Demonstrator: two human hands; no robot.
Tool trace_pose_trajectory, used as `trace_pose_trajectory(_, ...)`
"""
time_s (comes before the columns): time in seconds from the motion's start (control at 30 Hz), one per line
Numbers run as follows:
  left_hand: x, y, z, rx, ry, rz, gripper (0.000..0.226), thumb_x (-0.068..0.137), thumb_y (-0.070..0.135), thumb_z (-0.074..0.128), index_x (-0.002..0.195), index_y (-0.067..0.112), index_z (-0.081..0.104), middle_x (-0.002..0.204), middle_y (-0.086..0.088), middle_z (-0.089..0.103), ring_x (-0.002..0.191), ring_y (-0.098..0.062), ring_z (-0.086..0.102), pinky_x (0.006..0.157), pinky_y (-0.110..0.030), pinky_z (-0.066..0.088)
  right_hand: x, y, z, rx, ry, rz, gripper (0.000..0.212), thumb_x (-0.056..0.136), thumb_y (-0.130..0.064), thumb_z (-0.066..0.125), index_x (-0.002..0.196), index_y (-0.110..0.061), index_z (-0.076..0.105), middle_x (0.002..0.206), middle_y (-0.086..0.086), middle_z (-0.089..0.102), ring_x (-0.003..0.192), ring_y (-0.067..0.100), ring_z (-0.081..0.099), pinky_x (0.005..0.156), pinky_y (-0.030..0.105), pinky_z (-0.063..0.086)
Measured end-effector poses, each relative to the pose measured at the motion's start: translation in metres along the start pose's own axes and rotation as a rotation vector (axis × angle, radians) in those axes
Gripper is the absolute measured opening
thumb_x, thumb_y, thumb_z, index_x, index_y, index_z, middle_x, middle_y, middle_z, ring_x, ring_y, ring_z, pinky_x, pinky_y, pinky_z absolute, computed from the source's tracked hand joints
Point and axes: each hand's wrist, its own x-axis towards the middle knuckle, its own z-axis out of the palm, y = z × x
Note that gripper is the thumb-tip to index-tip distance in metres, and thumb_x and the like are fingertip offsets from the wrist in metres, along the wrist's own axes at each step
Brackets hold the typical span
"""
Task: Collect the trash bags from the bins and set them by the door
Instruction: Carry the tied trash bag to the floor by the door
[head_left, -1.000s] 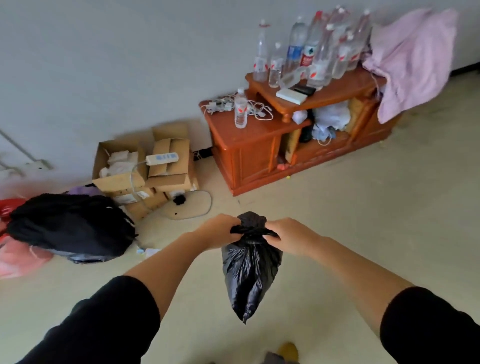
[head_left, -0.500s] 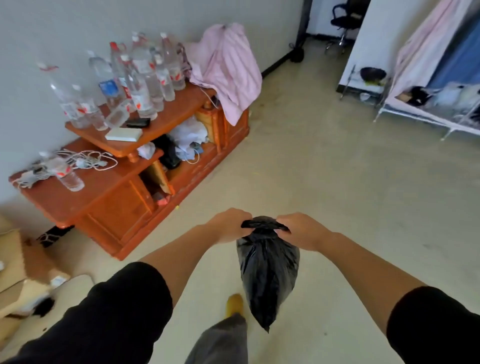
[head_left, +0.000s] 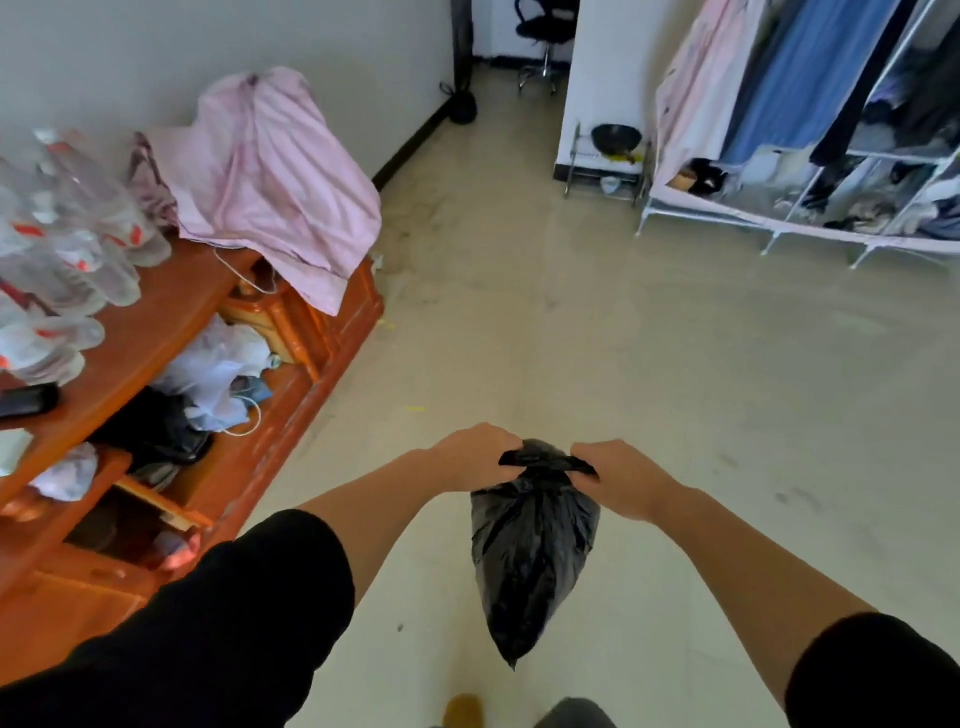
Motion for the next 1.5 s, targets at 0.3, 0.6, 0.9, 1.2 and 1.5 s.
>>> trace_pose_trajectory(0.3,0.203,-0.015,-0.106,0.051,0.075,-0.023,0.022,0.095,0.028,0.047,0.077,0.016,0.046,0.068,0.006,0.043,0.069,-0.018,0.044,0.061,-0.029,0.033,0.139,0.141,-0.114,-0.026,0.027,-0.035,0.034,0.096,-0.026,0.044,0.066,-0.031,0.031,0.063,-0.015,0.037,0.069,0.018,0.045,0.053,0.023,0.03)
trace_pose_trajectory(0.6,0.38,-0.035,-0.199,-0.003,0.153,-0.179,0.031,0.091,0.025,0.05,0.062,0.027,0.036,0.067,0.008,0.044,0.072,-0.02,0.048,0.064,-0.031,0.035,0.277,0.257,-0.241,-0.093,-0.065,-0.163,0.036,0.097,-0.025,0.042,0.066,-0.036,0.029,0.077,0.0,0.05,0.07,0.021,0.047,0.065,0.033,0.039)
trace_pose_trajectory(0.9,0.54,-0.107,-0.302,-0.065,0.18,-0.16,0.031,0.092,0.024,0.05,0.063,0.023,0.039,0.068,0.004,0.045,0.069,-0.019,0.045,0.061,-0.03,0.033,0.453,0.353,-0.315,-0.115,-0.038,-0.141,0.028,0.096,-0.026,0.044,0.069,-0.022,0.037,0.063,-0.008,0.04,0.067,0.021,0.046,0.054,0.027,0.03)
trace_pose_trajectory(1.2,0.683,-0.224,-0.448,-0.043,0.178,-0.124,0.031,0.093,0.025,0.05,0.065,0.023,0.037,0.067,0.007,0.042,0.07,-0.019,0.044,0.062,-0.029,0.033,0.661,0.396,-0.406,-0.076,-0.012,-0.133,0.021,0.097,-0.026,0.043,0.078,-0.017,0.043,0.065,-0.007,0.043,0.069,0.019,0.044,0.055,0.025,0.031)
trace_pose_trajectory(1.5,0.834,-0.345,-0.585,-0.057,0.231,-0.169,0.026,0.094,0.024,0.05,0.07,0.015,0.043,0.066,0.004,0.044,0.068,-0.019,0.045,0.062,-0.029,0.033,0.886,0.453,-0.495,-0.101,-0.013,-0.17,0.032,0.097,-0.027,0.043,0.066,-0.026,0.035,0.064,-0.008,0.042,0.068,0.02,0.045,0.053,0.026,0.029)
